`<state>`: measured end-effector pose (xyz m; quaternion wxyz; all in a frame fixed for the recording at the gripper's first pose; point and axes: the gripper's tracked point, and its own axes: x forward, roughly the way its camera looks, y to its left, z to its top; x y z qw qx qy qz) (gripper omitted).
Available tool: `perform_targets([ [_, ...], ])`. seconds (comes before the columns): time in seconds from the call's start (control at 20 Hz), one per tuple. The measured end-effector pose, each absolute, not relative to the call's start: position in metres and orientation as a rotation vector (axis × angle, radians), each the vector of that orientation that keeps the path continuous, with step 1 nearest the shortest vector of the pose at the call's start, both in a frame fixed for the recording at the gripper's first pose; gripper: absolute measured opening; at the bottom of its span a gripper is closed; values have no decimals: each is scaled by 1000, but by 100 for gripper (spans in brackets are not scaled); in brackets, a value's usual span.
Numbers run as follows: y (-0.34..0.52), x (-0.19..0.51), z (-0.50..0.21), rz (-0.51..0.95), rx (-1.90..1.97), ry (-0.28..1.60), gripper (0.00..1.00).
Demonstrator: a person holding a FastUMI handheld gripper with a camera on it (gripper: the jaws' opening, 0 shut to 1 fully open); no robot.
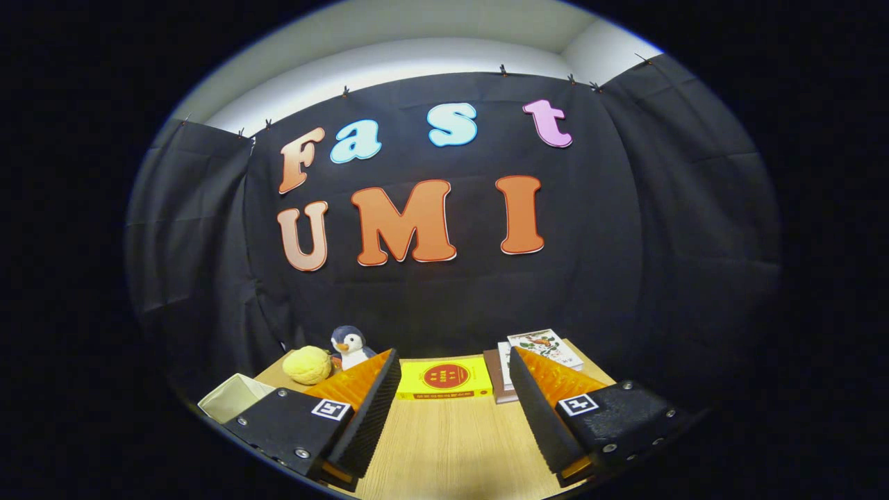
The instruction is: Open the storage box then place both shoes into the box .Put the left shoe in first, then the right shoe, with the right side of both shoes facing outward in a uniform manner.
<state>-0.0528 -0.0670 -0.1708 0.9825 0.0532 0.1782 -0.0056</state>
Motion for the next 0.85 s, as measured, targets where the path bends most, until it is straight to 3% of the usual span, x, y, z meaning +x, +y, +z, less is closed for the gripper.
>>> perform_targets([
  [0.85,-67,-39,-135,-9,26,187,96],
])
